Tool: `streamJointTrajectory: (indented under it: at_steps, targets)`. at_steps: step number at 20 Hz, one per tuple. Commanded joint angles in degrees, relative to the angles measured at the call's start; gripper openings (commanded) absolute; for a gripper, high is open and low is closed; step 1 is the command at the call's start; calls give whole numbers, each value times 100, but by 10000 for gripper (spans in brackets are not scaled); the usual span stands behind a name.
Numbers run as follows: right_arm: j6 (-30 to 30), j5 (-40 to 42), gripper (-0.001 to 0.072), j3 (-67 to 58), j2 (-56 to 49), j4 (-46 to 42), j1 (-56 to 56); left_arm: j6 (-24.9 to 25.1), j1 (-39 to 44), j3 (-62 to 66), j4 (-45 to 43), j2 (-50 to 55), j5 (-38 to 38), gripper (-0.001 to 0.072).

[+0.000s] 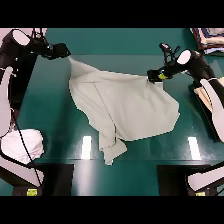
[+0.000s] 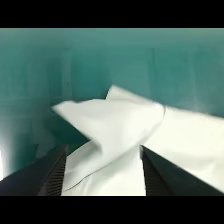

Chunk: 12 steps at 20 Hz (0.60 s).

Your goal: Fold the shirts.

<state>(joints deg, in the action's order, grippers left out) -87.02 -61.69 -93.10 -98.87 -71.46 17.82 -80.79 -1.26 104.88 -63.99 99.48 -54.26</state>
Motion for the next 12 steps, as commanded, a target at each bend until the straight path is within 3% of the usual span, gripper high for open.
streamJointTrajectory:
  at_steps: [1,2,7,9,10,11,12]
  targets:
    - [-7,-68,368,-267,-151,131,-26,-35,-4,2,-7,74,-146,543]
    - [-7,-251,450,-358,-146,138,-83,-72,-11,26,-20,55,-341,542]
    - [260,-1495,445,-479,352,87,-551,-170,-105,-105,-50,-243,-2249,541]
    - [356,-1469,445,-48,872,90,-750,-175,66,-660,-50,-570,-2409,540]
    - [356,-1425,445,243,1174,87,-844,-177,227,-1123,-50,-835,-2293,496]
    - [358,-1392,444,546,1462,87,-933,-177,437,-1633,-50,-1145,-2100,385]
    - [365,-1329,445,863,1759,87,-1014,-210,708,-2243,-37,-1523,-1851,369]
